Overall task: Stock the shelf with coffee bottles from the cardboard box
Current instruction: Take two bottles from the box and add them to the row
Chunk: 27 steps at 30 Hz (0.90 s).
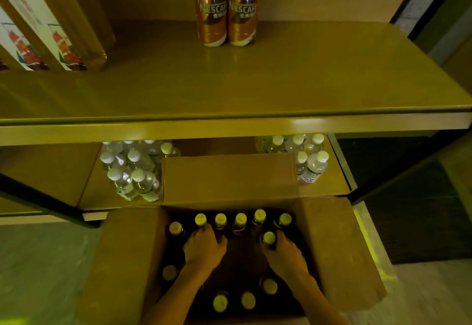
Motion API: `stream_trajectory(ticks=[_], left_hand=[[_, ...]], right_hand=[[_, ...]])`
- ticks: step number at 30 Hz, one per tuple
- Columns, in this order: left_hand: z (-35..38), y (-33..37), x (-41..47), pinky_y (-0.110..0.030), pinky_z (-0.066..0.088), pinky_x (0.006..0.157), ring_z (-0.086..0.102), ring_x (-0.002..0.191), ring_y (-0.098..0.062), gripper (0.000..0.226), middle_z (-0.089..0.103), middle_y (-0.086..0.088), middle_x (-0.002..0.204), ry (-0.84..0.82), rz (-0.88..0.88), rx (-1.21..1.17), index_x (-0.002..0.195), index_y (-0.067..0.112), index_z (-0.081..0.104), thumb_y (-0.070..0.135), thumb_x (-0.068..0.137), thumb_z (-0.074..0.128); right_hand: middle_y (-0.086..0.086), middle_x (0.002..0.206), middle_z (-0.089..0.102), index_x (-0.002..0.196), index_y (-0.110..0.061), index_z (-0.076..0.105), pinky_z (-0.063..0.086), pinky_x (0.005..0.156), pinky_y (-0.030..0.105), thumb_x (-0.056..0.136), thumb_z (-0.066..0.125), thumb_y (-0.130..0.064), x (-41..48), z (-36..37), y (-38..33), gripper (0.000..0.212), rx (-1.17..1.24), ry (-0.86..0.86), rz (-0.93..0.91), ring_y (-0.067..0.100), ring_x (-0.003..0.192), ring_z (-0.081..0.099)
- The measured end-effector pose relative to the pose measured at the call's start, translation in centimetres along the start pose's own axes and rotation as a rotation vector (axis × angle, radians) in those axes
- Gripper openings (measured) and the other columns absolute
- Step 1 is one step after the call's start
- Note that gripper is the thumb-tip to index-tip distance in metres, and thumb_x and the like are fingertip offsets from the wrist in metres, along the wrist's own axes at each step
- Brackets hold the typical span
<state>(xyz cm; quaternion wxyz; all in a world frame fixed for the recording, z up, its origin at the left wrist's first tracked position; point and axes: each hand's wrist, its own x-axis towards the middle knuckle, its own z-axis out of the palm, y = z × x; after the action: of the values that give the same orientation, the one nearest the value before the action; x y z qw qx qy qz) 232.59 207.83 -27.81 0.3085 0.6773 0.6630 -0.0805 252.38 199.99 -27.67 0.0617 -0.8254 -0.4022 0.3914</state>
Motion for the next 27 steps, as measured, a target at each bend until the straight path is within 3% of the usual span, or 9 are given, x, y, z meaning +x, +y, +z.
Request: stream_trajectory(ticks=[3,7,10,13,15,20,24,27], left_hand=[[0.3,1.1,1.6,-0.037,0.048,0.076,0.060,0.113,-0.032,0.055,0.060,-0.010,0.127,-0.046,-0.055,-0.118,0.133,0.014,0.046,0.052,0.093,0.054],[1.6,2.1,3.3,-0.040,0.051,0.083,0.058,0.117,-0.037,0.073,0.057,-0.014,0.132,-0.040,-0.120,-0.390,0.144,0.010,0.038,0.047,0.088,0.067],[2.4,2.5,3.9,-0.035,0.044,0.077,0.060,0.114,-0.035,0.066,0.062,-0.012,0.126,-0.002,-0.161,-0.519,0.136,0.013,0.050,0.039,0.082,0.076],[3.3,2.6,4.0,-0.032,0.042,0.076,0.062,0.111,-0.036,0.057,0.066,-0.012,0.119,0.067,-0.197,-0.593,0.127,0.014,0.057,0.031,0.078,0.081],[3.9,2.7,3.9,-0.033,0.044,0.079,0.062,0.113,-0.035,0.058,0.067,-0.012,0.119,0.095,-0.226,-0.663,0.127,0.014,0.058,0.021,0.076,0.084],[4.4,2.2,4.4,-0.032,0.047,0.082,0.063,0.112,-0.034,0.060,0.069,-0.014,0.117,0.139,-0.205,-0.680,0.128,0.009,0.059,0.007,0.073,0.084],[3.6,1.7,4.3,-0.029,0.044,0.078,0.064,0.109,-0.033,0.056,0.071,-0.012,0.112,0.132,-0.172,-0.631,0.121,0.011,0.065,0.013,0.070,0.086],[2.3,1.7,2.6,-0.033,0.047,0.074,0.066,0.100,-0.030,0.050,0.071,-0.005,0.101,0.148,-0.133,-0.626,0.115,0.020,0.066,0.023,0.069,0.086]], right_hand=[[0.002,0.117,0.064,0.135,-0.021,0.047,0.056,0.083,0.043,0.087,0.065,-0.050,1.6,0.8,0.6,0.059,0.145,-0.072,0.064,0.024,0.103,0.064],[0.004,0.115,0.066,0.129,-0.018,0.055,0.054,0.080,0.037,0.083,0.074,-0.038,3.7,1.2,0.9,0.054,0.176,-0.115,0.084,0.024,0.106,0.064],[0.005,0.114,0.067,0.124,-0.016,0.060,0.052,0.078,0.034,0.081,0.075,-0.034,4.9,1.1,0.7,0.049,0.072,-0.211,0.122,0.023,0.105,0.064],[0.002,0.105,0.065,0.118,-0.016,0.061,0.053,0.075,0.033,0.080,0.074,-0.043,5.8,1.2,0.1,0.048,-0.020,-0.278,0.145,0.019,0.093,0.064],[0.003,0.112,0.066,0.120,-0.019,0.059,0.052,0.076,0.033,0.079,0.071,-0.053,6.3,1.4,-0.4,0.055,-0.083,-0.263,0.137,0.022,0.102,0.065],[0.002,0.110,0.067,0.118,-0.020,0.062,0.055,0.082,0.035,0.082,0.067,-0.055,6.1,1.7,-0.6,0.051,-0.106,-0.210,0.082,0.022,0.102,0.066],[0.000,0.115,0.067,0.122,-0.024,0.061,0.050,0.077,0.032,0.085,0.067,-0.049,5.2,1.5,-0.3,0.045,-0.088,-0.165,0.011,0.023,0.106,0.065],[-0.003,0.111,0.070,0.122,-0.030,0.061,0.056,0.080,0.035,0.079,0.069,-0.052,4.0,0.9,-0.5,0.049,-0.050,-0.125,-0.034,0.021,0.103,0.066]])
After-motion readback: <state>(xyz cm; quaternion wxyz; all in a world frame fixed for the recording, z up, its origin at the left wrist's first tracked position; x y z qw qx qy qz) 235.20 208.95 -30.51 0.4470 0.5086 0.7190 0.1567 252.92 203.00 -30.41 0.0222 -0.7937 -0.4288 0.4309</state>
